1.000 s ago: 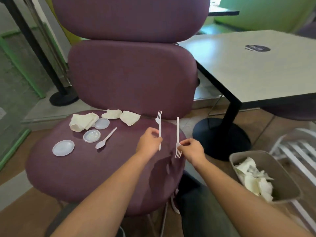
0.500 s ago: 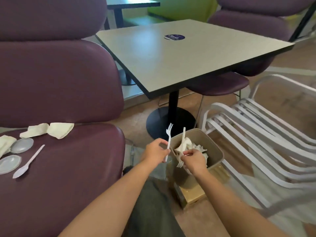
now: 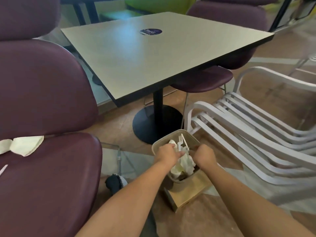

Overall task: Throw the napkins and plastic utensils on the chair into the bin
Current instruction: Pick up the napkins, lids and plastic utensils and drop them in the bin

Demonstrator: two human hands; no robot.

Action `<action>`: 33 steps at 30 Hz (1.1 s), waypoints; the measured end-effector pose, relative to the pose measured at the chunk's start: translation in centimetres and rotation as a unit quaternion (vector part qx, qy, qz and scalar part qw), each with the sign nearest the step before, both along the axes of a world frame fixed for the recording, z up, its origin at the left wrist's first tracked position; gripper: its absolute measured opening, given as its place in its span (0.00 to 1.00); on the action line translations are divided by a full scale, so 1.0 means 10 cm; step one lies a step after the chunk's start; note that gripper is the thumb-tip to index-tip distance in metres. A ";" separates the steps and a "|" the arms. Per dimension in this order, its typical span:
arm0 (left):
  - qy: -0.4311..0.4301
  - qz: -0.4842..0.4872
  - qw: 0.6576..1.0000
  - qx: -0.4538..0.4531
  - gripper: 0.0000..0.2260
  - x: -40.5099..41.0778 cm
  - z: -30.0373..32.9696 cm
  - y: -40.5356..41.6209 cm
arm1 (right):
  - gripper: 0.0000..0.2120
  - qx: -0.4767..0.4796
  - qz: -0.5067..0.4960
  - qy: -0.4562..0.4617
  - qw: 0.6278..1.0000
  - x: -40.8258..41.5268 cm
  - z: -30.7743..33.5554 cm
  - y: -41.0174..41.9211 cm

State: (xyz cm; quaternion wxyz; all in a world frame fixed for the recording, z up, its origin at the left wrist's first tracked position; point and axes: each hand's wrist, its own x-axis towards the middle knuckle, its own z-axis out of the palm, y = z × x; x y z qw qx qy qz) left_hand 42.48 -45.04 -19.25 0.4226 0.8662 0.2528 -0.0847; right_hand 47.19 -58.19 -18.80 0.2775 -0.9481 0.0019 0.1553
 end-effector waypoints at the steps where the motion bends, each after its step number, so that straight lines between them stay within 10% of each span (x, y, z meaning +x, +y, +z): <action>1: 0.006 -0.004 1.000 0.010 0.25 0.02 -0.01 0.01 | 0.12 -0.010 0.010 0.005 1.000 -0.01 0.00 0.00; 33: -0.075 0.336 0.926 0.157 0.10 -3.08 0.87 2.97 | 0.17 0.149 0.406 -0.010 0.902 -2.29 0.60 3.38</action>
